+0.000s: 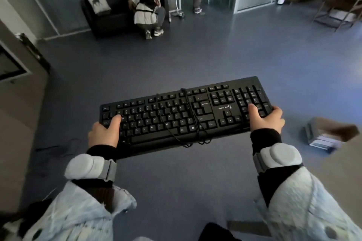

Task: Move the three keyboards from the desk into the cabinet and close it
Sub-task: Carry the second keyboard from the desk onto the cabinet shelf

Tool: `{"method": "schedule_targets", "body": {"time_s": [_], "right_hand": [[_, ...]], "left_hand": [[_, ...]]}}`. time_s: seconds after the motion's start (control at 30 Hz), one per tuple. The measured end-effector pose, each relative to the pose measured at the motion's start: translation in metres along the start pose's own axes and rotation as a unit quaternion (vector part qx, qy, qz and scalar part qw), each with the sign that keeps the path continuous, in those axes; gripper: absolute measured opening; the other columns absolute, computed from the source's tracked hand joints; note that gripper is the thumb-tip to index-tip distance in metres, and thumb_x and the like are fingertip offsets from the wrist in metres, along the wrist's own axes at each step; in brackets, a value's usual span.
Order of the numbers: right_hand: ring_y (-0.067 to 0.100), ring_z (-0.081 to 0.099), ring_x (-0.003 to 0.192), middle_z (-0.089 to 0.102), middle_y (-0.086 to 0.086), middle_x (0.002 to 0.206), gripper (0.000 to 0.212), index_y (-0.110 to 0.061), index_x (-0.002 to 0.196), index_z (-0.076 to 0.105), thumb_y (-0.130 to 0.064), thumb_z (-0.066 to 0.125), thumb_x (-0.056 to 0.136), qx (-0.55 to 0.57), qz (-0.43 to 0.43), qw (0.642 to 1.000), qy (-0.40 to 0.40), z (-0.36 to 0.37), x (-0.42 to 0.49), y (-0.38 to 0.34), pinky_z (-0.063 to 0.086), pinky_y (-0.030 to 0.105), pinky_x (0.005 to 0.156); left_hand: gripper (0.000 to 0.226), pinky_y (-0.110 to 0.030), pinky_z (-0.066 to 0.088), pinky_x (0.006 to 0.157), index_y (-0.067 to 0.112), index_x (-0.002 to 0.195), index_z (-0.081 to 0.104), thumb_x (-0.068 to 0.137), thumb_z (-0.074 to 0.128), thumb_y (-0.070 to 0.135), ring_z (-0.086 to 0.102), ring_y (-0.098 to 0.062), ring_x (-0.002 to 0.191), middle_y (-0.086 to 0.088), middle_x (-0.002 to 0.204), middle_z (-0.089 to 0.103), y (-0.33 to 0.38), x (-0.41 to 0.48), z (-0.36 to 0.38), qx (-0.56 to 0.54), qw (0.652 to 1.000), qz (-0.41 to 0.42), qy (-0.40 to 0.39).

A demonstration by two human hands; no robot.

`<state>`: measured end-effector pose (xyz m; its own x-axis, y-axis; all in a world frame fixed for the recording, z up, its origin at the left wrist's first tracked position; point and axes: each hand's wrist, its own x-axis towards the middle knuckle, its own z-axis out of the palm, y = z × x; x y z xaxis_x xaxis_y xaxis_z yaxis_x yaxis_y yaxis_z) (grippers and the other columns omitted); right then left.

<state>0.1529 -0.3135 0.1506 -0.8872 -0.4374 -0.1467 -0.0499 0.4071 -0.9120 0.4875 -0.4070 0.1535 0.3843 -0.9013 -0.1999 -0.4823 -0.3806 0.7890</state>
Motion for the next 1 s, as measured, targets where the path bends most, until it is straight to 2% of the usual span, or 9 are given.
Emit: {"method": "schedule_targets", "body": {"time_s": [0.07, 0.23, 0.37, 0.47, 0.57, 0.77, 0.87, 0.93, 1.0], "right_hand": [[0.039, 0.045, 0.121, 0.038, 0.020, 0.136, 0.068, -0.011, 0.135, 0.036, -0.044, 0.060, 0.080, -0.010, -0.010, 0.999, -0.035, 0.055, 0.007, -0.018, 0.036, 0.042, 0.100], [0.039, 0.045, 0.121, 0.037, 0.019, 0.136, 0.069, -0.011, 0.135, 0.036, -0.046, 0.059, 0.079, -0.019, -0.021, 0.996, -0.090, 0.146, 0.026, -0.052, 0.036, 0.042, 0.100], [0.039, 0.045, 0.122, 0.038, 0.020, 0.136, 0.069, -0.011, 0.135, 0.036, -0.045, 0.060, 0.080, -0.012, -0.049, 0.985, -0.163, 0.247, 0.044, -0.106, 0.036, 0.041, 0.100], [0.039, 0.045, 0.121, 0.038, 0.021, 0.136, 0.069, -0.010, 0.135, 0.036, -0.045, 0.061, 0.080, -0.025, -0.071, 0.981, -0.179, 0.281, 0.055, -0.130, 0.037, 0.042, 0.100], [0.040, 0.046, 0.120, 0.038, 0.020, 0.135, 0.069, -0.010, 0.134, 0.036, -0.046, 0.060, 0.079, -0.015, -0.103, 0.972, -0.213, 0.354, 0.066, -0.175, 0.038, 0.044, 0.099], [0.039, 0.046, 0.119, 0.040, 0.019, 0.133, 0.069, -0.011, 0.133, 0.038, -0.049, 0.058, 0.078, -0.048, -0.127, 0.955, -0.263, 0.485, 0.060, -0.225, 0.039, 0.043, 0.095], [0.040, 0.046, 0.119, 0.039, 0.020, 0.133, 0.070, -0.011, 0.133, 0.037, -0.049, 0.059, 0.078, -0.065, -0.130, 0.942, -0.303, 0.549, 0.041, -0.239, 0.039, 0.044, 0.096], [0.040, 0.045, 0.119, 0.039, 0.021, 0.134, 0.071, -0.010, 0.134, 0.036, -0.048, 0.059, 0.079, -0.076, -0.143, 0.930, -0.330, 0.601, 0.024, -0.247, 0.038, 0.044, 0.097], [0.041, 0.044, 0.120, 0.038, 0.021, 0.134, 0.071, -0.009, 0.135, 0.035, -0.047, 0.059, 0.080, -0.072, -0.158, 0.920, -0.350, 0.648, 0.001, -0.261, 0.038, 0.043, 0.097]], "left_hand": [[0.074, -0.048, 0.041, 0.102, 0.001, 0.134, 0.045, 0.083, 0.048, 0.054, 0.052, -0.042, 0.119, -0.024, 0.135, 0.051, -0.010, 0.034, -0.013, -0.006, 0.999, -0.033, 0.025], [0.073, -0.043, 0.040, 0.103, 0.000, 0.138, 0.038, 0.086, 0.049, 0.050, 0.049, -0.039, 0.122, -0.022, 0.138, 0.048, -0.017, 0.086, -0.024, -0.028, 0.996, -0.071, 0.054], [0.066, -0.044, 0.040, 0.103, 0.003, 0.133, 0.045, 0.086, 0.051, 0.048, 0.050, -0.038, 0.121, -0.021, 0.134, 0.051, -0.007, 0.154, -0.037, -0.066, 0.987, -0.089, 0.113], [0.063, -0.045, 0.041, 0.103, 0.006, 0.131, 0.049, 0.085, 0.052, 0.048, 0.051, -0.038, 0.119, -0.021, 0.132, 0.054, 0.005, 0.178, -0.040, -0.083, 0.985, -0.103, 0.115], [0.064, -0.041, 0.042, 0.099, 0.006, 0.132, 0.048, 0.085, 0.052, 0.050, 0.052, -0.037, 0.118, -0.021, 0.131, 0.053, 0.024, 0.222, -0.046, -0.106, 0.972, -0.121, 0.173], [0.087, -0.045, 0.040, 0.105, 0.007, 0.135, 0.047, 0.067, 0.047, 0.062, 0.051, -0.036, 0.121, -0.020, 0.134, 0.053, 0.028, 0.293, -0.070, -0.129, 0.953, -0.167, 0.217], [0.068, -0.040, 0.042, 0.100, 0.005, 0.132, 0.050, 0.083, 0.051, 0.052, 0.052, -0.037, 0.118, -0.022, 0.132, 0.054, 0.016, 0.338, -0.089, -0.126, 0.939, -0.190, 0.259], [0.062, -0.038, 0.044, 0.094, 0.004, 0.129, 0.052, 0.085, 0.051, 0.048, 0.055, -0.038, 0.114, -0.022, 0.128, 0.057, 0.001, 0.378, -0.108, -0.127, 0.927, -0.209, 0.284], [0.063, -0.042, 0.046, 0.097, 0.002, 0.125, 0.055, 0.083, 0.051, 0.049, 0.058, -0.039, 0.110, -0.023, 0.124, 0.060, -0.005, 0.416, -0.129, -0.127, 0.922, -0.212, 0.297]]}}
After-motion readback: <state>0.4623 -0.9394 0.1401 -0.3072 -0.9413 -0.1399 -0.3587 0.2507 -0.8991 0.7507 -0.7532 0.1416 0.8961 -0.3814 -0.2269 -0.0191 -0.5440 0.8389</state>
